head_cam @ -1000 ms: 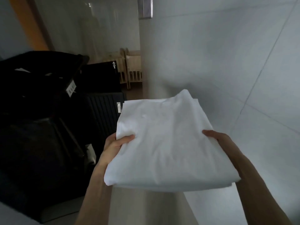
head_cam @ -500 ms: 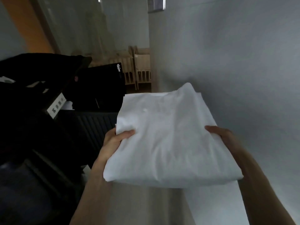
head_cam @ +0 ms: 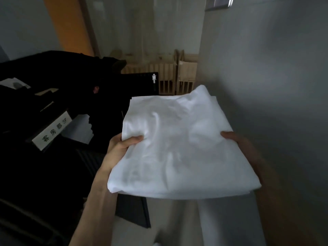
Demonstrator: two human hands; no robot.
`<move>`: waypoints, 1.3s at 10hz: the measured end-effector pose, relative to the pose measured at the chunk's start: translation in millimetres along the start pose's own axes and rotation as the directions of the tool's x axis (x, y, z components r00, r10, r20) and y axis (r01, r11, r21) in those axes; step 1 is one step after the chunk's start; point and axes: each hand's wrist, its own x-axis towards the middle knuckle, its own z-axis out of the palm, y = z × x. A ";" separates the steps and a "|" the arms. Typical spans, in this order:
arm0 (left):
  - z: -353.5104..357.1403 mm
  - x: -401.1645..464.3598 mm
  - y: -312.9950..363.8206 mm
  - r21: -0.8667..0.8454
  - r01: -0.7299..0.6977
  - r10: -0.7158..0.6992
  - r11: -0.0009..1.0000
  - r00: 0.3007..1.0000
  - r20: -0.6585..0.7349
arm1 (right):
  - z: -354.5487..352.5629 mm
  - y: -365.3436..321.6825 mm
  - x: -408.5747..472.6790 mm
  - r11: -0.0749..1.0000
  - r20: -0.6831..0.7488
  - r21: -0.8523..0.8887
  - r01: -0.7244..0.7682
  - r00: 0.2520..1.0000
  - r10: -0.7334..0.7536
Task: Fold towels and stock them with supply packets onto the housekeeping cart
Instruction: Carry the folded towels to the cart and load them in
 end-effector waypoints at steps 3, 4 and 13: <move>-16.8 158.8 -6.3 -0.067 0.069 -0.077 0.995 0.990 -0.116 | 31.8 -29.2 175.2 0.971 0.072 0.120 -0.206 0.978 0.198; -24.4 189.3 -9.4 -0.091 0.101 -0.117 0.991 0.975 -0.189 | 44.1 -34.0 218.0 0.963 0.121 0.088 -0.255 0.962 0.244; -79.6 297.5 -62.8 -0.233 0.170 -0.283 0.957 0.384 -0.879 | 254.0 11.7 584.1 0.797 0.555 -0.544 -0.261 0.601 0.575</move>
